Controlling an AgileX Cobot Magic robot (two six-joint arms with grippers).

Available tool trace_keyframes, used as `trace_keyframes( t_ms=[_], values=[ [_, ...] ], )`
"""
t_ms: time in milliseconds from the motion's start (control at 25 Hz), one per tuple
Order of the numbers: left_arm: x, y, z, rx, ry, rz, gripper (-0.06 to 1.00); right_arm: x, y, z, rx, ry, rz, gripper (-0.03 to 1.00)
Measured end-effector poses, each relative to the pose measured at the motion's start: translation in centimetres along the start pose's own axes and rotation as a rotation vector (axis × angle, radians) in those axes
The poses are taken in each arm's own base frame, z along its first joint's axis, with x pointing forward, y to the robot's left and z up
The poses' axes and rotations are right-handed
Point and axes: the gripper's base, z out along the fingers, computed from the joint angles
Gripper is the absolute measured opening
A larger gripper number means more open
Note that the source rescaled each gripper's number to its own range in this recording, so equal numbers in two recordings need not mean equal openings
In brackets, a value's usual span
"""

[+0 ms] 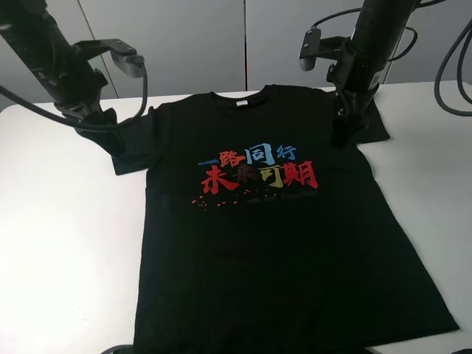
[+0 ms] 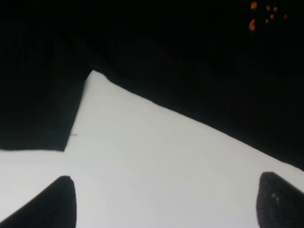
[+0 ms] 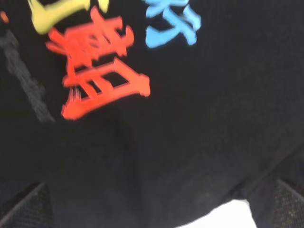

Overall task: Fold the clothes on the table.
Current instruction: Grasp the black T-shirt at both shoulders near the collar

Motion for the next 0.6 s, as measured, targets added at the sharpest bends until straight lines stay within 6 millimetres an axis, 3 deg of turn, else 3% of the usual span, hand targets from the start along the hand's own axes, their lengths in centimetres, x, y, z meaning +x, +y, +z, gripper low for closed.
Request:
trace_keyframes(
  t_ms=[120,320,600],
  values=[
    [-1.7,-1.3,2.6,-0.023,0.068,0.106,0.98,0.4,-0.3,1.1,0.022,0.05,-0.041,0.98],
    [-3.7,-3.4,5.8,-0.047,0.134,0.23,0.98,2.3,0.9,3.6,0.003,0.169,-0.125,0.97],
    [-3.8,-3.3,8.7,-0.047,0.197,0.263,0.98,4.1,2.2,6.2,0.016,0.26,-0.211,0.93]
  ],
)
